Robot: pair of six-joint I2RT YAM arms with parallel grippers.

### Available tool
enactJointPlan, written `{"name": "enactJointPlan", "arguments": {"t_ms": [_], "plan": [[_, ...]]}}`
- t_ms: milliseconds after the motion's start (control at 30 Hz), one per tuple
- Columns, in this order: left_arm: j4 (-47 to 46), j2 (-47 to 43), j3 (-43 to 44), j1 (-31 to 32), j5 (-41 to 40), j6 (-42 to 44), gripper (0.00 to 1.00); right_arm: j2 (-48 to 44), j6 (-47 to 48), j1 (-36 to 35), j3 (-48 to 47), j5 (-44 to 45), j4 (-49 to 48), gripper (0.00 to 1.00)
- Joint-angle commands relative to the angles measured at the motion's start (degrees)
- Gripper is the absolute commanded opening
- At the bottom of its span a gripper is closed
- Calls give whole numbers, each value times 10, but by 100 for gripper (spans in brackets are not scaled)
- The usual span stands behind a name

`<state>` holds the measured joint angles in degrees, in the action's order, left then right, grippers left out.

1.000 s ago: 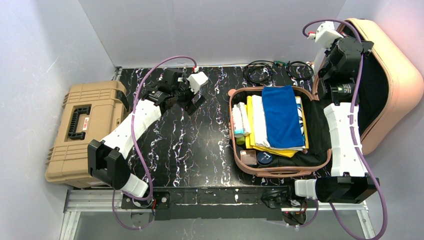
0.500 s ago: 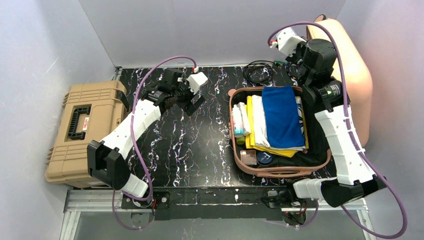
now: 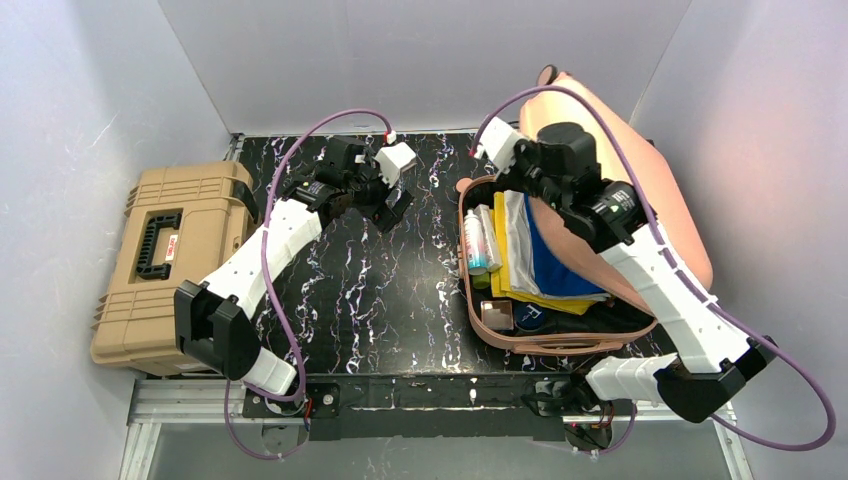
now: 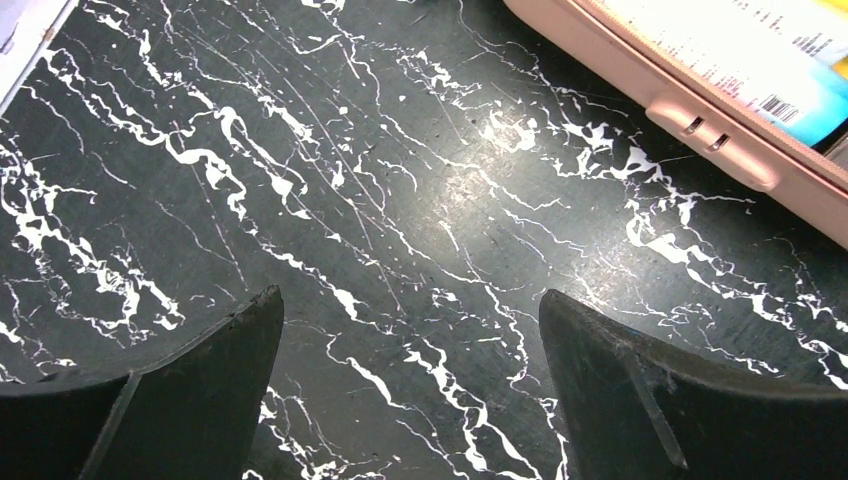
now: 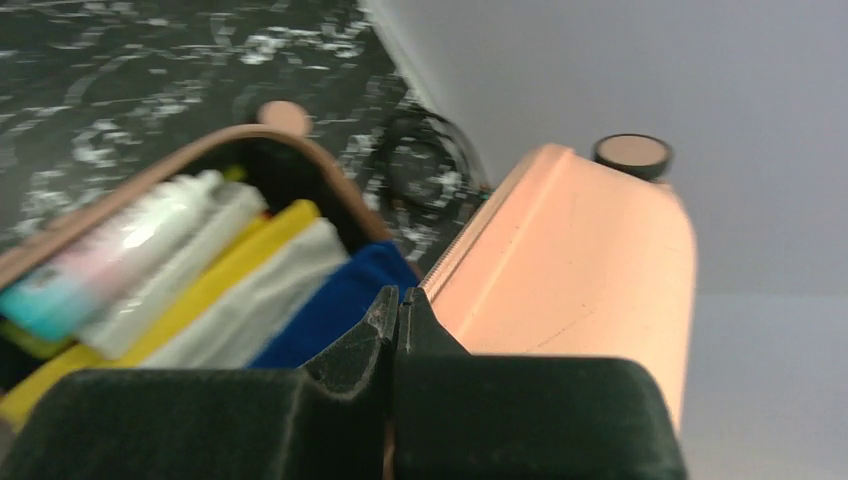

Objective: Pack the luggage
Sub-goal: Close the luggage at the center of the board.

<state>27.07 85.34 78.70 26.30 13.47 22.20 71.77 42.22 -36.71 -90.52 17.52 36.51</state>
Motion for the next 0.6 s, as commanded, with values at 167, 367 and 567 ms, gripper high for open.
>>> {"name": "enactJointPlan", "arguments": {"t_ms": [167,367,567], "plan": [[-21,16,-22,-3,37,-39,98,-2,-96,-24,45,-282,-32,15],[-28,42,-26,-4,47,-55,98,8,-135,-24,31,-448,-13,70],[-30,73,-2,-3,56,-74,98,16,-179,4,-49,-419,-2,71]]}}
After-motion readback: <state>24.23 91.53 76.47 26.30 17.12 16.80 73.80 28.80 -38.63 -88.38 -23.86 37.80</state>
